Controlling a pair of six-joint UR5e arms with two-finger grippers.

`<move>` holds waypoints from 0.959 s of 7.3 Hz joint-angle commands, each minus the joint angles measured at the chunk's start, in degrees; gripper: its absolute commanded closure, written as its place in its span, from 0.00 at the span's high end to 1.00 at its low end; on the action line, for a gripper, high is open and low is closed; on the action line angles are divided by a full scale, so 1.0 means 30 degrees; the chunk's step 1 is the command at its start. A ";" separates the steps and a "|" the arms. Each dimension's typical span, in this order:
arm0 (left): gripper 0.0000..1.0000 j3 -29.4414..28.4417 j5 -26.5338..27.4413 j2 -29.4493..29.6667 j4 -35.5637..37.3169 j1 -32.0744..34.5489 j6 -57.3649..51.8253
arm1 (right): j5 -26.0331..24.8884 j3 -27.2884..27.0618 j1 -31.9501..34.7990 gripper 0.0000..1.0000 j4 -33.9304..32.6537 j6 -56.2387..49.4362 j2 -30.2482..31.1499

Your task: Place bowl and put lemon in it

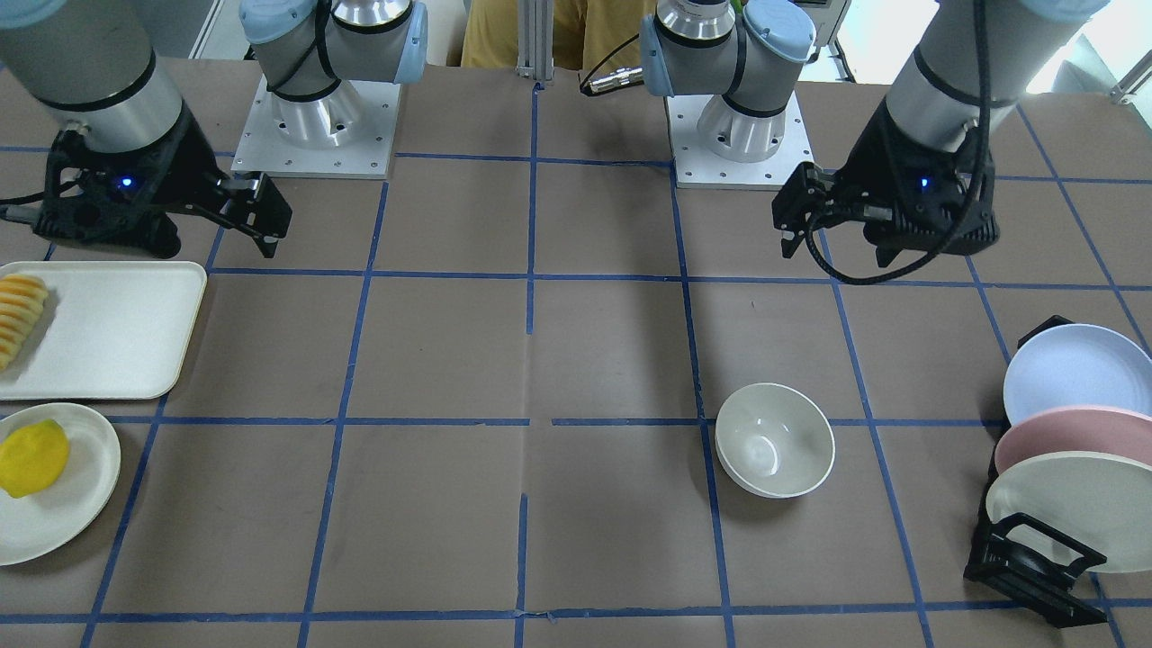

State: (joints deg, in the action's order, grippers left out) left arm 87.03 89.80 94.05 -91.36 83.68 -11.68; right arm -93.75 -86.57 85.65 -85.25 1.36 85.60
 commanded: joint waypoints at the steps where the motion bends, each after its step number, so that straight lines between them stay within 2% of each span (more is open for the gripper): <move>1: 1.00 0.0604 0.0125 0.2826 0.1881 -0.1660 -0.2040 | 0.0049 0.0001 -0.3133 1.00 -0.0087 -0.0248 -0.0989; 2: 1.00 0.1334 -0.0107 0.3826 0.3776 -0.2570 -0.2547 | 0.0050 0.0030 -0.4281 1.00 -0.0552 -0.1323 -0.1341; 4: 1.00 0.3265 -0.0139 0.5847 0.8775 -0.2697 -0.2727 | 0.0079 0.0030 -0.5984 1.00 -0.3794 -0.4949 -0.3208; 5: 1.00 0.3681 -0.0139 0.6524 1.0051 -0.2697 -0.2757 | 0.0283 0.0030 -0.6862 1.00 -0.4968 -0.6184 -0.4409; 7: 1.00 0.3832 -0.0836 0.7319 1.0123 -0.2697 -0.2728 | 0.0256 0.0059 -0.7281 1.00 -0.8186 -0.6519 -0.6403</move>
State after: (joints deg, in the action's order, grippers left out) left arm 98.04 88.83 114.39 -61.95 75.61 -19.85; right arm -93.00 -86.43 64.76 -103.74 -17.05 70.20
